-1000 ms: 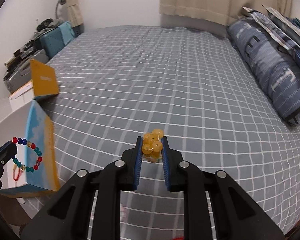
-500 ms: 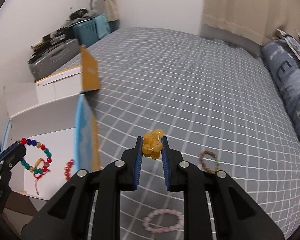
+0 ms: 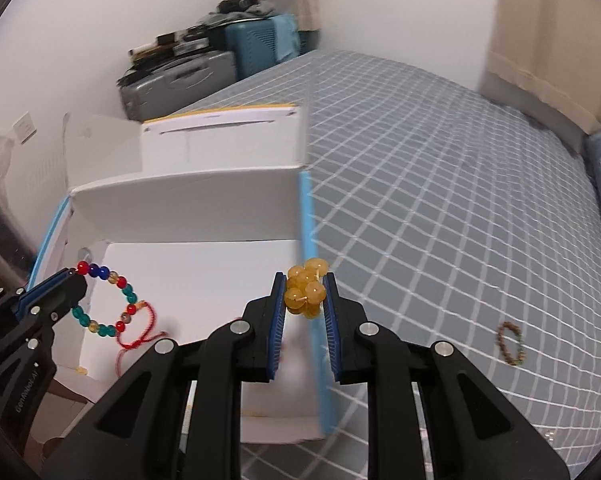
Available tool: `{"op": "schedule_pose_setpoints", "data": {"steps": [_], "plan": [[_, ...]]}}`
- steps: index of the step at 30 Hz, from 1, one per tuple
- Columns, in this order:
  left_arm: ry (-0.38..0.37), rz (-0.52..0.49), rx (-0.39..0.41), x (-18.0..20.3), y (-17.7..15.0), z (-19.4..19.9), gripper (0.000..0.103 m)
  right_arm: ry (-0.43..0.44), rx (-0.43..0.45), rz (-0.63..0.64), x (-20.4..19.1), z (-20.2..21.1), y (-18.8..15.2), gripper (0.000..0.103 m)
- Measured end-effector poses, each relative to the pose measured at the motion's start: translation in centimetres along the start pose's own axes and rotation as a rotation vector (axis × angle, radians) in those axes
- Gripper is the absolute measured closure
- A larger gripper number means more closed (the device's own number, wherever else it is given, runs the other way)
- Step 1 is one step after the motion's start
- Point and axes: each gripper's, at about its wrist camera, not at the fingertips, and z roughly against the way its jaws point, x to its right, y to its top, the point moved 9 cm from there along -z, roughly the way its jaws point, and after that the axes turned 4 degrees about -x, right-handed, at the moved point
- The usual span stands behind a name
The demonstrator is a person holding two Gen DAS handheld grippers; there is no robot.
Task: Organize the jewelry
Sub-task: 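Lift both held items and carry them over the white box, then open both tools to drop the items into the box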
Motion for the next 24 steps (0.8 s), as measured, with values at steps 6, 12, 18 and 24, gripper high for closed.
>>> {"op": "schedule_pose_setpoints", "data": {"steps": [6,12,18,24], "plan": [[0.049,0.053,-0.032,-4.1,-1.0,-1.5,0.094,0.027,-0.036,0.042,-4.2,-2.3,-0.3,0.085],[0.071,0.086,-0.083,-6.2,-2.0,-3.5,0.094,0.006,-0.084,0.097,-6.8,-5.0,-1.6,0.085],[0.076,0.089,-0.136,-7.0,-2.8,-5.5,0.094,0.011,-0.141,0.085,-6.9,-7.1,-2.5,0.085],[0.080,0.099,-0.173,-7.6,-3.4,-6.7,0.094,0.010,-0.197,0.084,-7.1,-8.5,-3.4,0.085]]}}
